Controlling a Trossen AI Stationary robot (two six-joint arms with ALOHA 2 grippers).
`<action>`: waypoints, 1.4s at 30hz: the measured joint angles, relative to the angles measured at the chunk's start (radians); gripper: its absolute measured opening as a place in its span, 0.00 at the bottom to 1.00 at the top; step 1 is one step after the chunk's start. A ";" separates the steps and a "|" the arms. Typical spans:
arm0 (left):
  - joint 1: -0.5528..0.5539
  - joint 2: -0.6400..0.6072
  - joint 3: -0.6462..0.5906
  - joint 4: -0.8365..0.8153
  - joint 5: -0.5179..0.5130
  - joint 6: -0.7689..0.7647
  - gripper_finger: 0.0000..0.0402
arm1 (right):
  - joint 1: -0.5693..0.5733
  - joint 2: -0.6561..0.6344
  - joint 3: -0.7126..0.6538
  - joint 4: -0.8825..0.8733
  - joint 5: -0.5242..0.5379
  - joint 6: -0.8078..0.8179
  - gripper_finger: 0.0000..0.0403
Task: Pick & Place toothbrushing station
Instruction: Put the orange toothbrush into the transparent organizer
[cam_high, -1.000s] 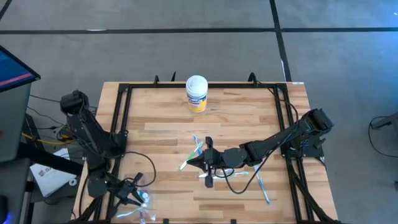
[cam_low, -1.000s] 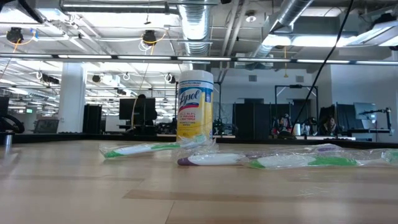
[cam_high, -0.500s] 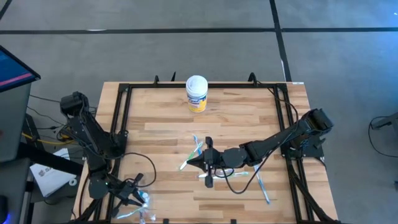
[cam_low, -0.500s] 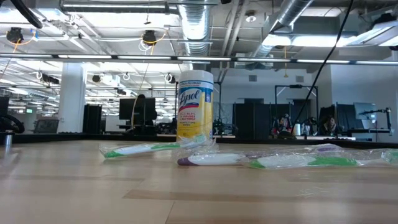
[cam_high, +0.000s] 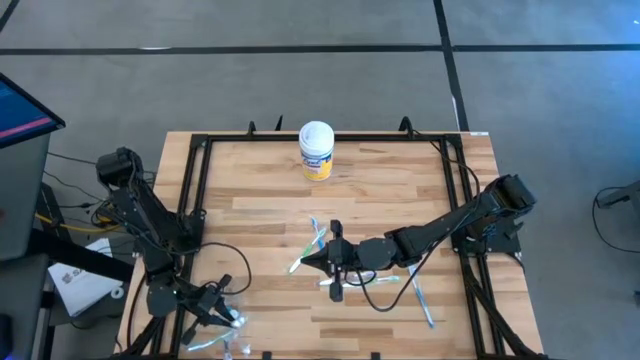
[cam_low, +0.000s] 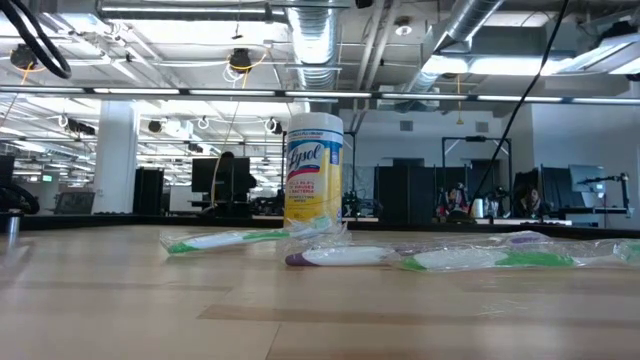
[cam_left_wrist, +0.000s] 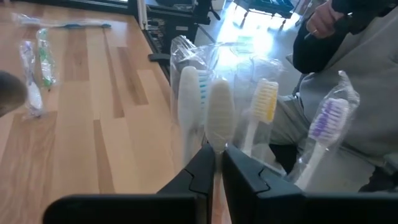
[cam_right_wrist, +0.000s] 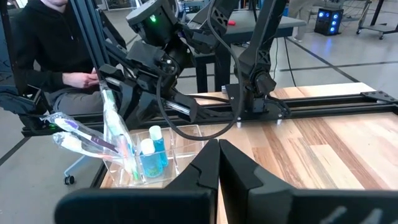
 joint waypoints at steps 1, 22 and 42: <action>0.000 0.000 0.000 0.005 0.001 0.000 0.05 | 0.000 0.000 0.000 0.000 0.000 0.000 0.00; 0.000 0.000 -0.001 0.031 -0.009 -0.016 0.19 | -0.001 0.000 0.000 -0.036 -0.026 0.010 0.11; -0.002 -0.004 -0.001 0.144 0.016 0.054 0.44 | -0.001 0.000 0.000 -0.148 -0.027 0.037 0.17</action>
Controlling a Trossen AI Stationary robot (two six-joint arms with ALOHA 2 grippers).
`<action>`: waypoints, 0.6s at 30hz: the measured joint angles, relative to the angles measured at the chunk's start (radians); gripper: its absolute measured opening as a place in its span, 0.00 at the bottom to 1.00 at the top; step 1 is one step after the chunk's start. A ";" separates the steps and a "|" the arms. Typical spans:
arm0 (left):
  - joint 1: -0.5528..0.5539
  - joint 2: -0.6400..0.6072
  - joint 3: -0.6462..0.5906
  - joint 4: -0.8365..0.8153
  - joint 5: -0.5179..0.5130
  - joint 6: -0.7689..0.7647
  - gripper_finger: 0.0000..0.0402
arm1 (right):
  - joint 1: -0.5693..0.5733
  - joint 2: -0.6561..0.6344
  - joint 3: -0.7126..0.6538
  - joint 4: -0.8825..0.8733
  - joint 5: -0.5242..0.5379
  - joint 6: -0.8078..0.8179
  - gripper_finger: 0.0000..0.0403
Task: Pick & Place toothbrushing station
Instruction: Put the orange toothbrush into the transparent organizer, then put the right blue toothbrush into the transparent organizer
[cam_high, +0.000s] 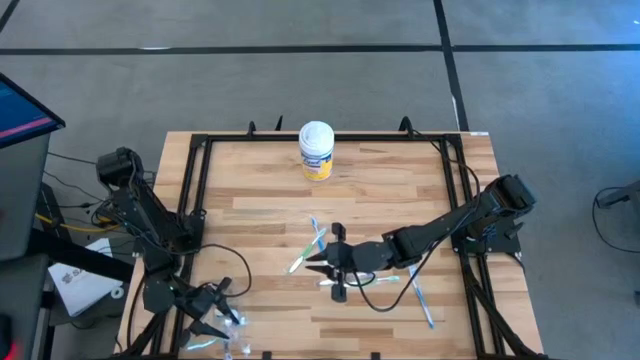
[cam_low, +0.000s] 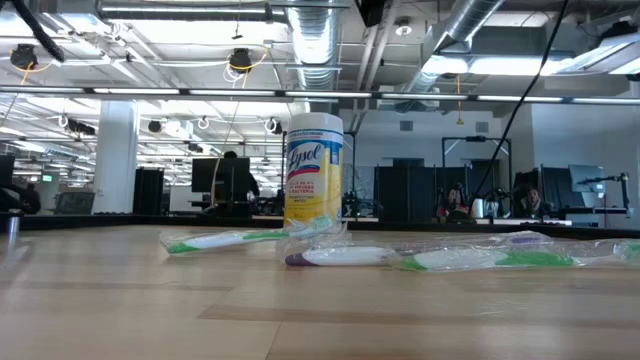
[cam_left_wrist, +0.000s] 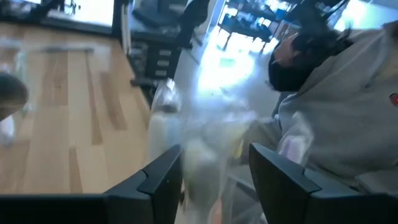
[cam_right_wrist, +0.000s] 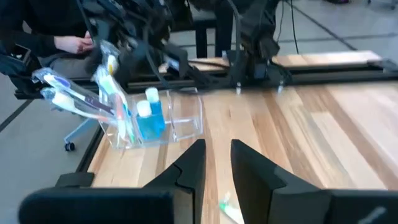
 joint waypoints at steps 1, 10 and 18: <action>0.000 -0.004 0.000 0.013 0.000 0.023 0.45 | 0.000 0.000 0.000 -0.014 0.000 0.012 0.17; 0.000 -0.079 0.000 0.031 -0.032 0.100 0.47 | 0.001 0.000 0.000 -0.165 0.000 0.087 0.17; 0.041 -0.155 0.000 0.031 -0.218 0.185 0.47 | 0.002 0.000 0.000 -0.395 -0.085 0.208 0.17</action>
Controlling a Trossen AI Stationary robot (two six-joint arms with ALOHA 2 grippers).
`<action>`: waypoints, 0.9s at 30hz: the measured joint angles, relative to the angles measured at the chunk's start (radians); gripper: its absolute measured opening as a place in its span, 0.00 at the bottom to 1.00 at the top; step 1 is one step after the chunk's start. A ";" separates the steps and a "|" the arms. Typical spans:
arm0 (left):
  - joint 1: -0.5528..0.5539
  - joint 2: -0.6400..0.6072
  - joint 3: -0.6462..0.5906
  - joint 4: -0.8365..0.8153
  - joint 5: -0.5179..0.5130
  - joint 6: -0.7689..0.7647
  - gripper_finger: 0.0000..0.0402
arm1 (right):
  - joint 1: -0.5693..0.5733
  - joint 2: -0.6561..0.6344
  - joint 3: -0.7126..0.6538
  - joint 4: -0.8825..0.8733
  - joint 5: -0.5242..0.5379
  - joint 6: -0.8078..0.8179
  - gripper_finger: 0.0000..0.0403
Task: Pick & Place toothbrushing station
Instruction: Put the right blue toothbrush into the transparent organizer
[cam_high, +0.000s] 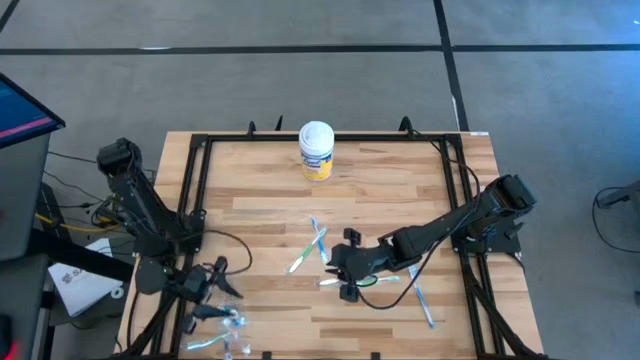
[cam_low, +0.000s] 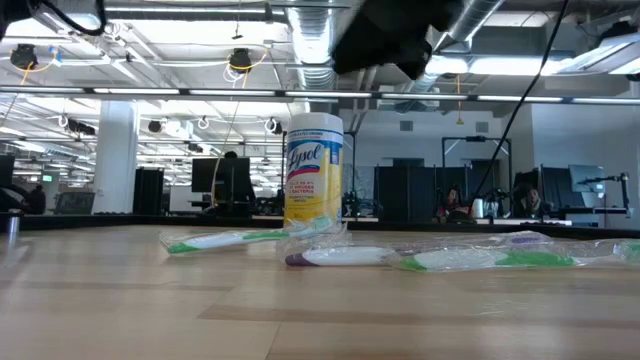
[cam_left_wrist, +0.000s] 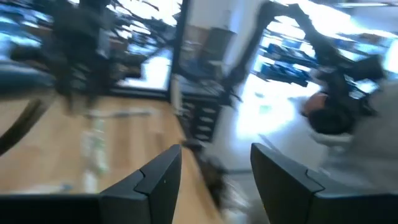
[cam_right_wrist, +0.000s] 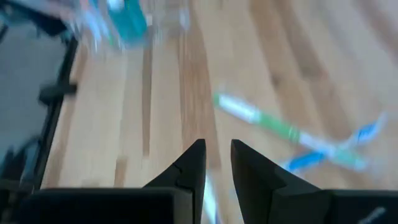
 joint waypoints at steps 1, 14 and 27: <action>0.011 -0.007 0.000 0.000 -0.020 0.015 0.47 | 0.000 0.000 0.000 -0.033 -0.025 0.017 0.17; 0.244 -0.032 0.000 0.002 -0.039 0.017 0.47 | 0.128 0.000 0.000 -0.536 -0.068 0.493 0.17; 0.340 -0.032 0.000 0.014 0.011 0.016 0.47 | 0.340 0.000 -0.001 -0.744 -0.045 0.998 0.17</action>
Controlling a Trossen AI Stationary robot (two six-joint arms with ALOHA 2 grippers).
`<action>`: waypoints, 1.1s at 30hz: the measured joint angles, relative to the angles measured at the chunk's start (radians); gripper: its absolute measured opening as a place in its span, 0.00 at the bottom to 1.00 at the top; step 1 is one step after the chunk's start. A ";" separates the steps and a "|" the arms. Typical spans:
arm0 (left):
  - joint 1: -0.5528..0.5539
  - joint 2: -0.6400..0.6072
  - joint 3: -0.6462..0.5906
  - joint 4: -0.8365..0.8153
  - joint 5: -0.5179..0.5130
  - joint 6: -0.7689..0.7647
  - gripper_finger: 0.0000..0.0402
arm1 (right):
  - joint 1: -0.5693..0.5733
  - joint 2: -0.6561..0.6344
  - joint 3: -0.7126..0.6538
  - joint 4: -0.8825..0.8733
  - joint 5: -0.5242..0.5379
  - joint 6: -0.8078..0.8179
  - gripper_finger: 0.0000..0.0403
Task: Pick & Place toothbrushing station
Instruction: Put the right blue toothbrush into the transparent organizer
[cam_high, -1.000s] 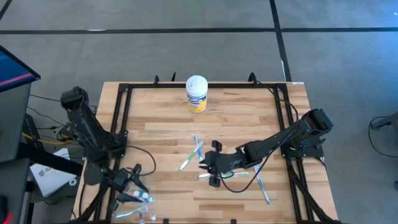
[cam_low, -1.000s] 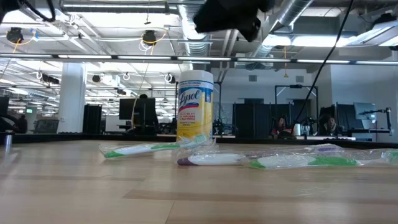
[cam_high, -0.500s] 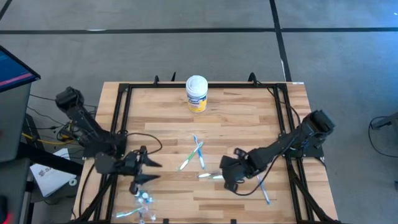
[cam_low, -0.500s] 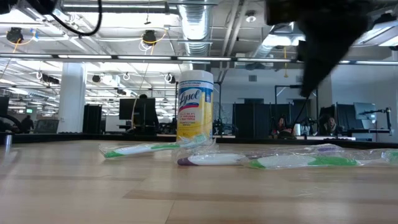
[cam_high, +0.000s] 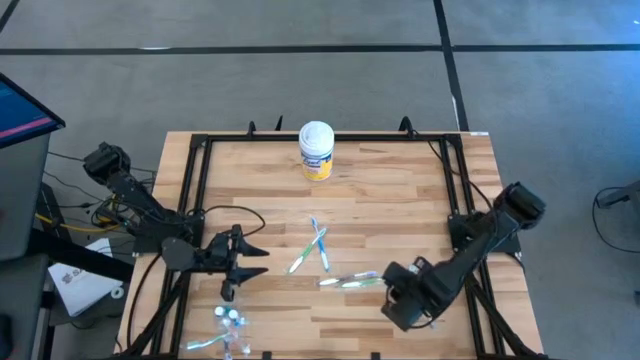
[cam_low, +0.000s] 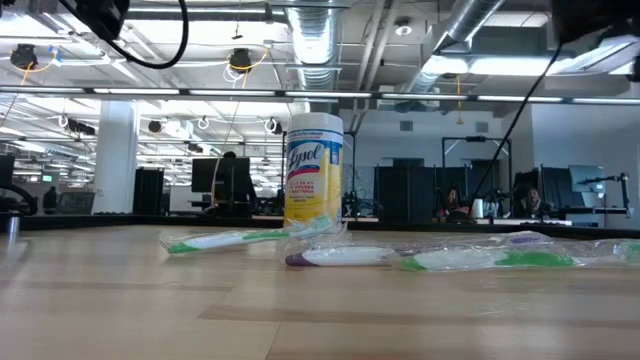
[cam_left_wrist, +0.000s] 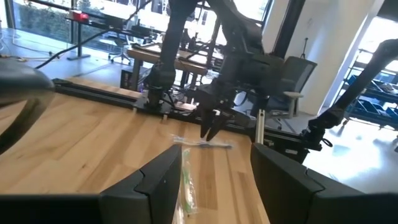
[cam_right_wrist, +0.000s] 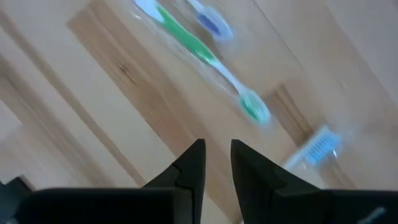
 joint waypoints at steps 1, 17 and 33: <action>0.001 0.000 0.000 0.001 0.000 0.000 0.47 | 0.015 0.000 0.000 -0.013 0.009 0.033 0.17; 0.002 0.000 0.000 0.003 0.001 0.000 0.47 | 0.179 0.001 -0.104 -0.065 0.087 0.441 0.18; 0.001 0.000 0.000 0.003 0.002 0.000 0.47 | 0.189 0.001 -0.211 0.006 0.081 0.532 0.51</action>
